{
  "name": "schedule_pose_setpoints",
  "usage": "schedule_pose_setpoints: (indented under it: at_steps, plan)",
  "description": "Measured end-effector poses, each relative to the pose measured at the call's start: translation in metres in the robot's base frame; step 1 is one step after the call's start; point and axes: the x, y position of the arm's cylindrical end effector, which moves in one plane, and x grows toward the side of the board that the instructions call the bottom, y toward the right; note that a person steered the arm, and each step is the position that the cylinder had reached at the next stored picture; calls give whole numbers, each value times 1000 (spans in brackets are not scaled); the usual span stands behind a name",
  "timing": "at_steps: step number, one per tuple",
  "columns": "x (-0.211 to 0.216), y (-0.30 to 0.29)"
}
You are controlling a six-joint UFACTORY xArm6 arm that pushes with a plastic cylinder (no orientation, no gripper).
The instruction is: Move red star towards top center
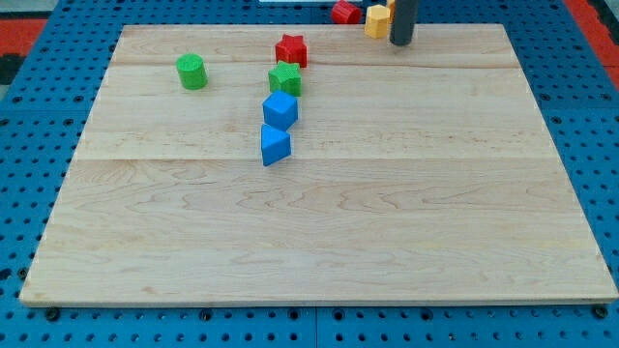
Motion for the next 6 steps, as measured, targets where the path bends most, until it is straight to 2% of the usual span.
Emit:
schedule_pose_setpoints:
  at_steps: [1, 2, 3, 4, 5, 6]
  plan:
    - [28, -58]
    - [27, -114]
    - [40, -122]
    - [37, -136]
    - [16, -149]
    - [23, -172]
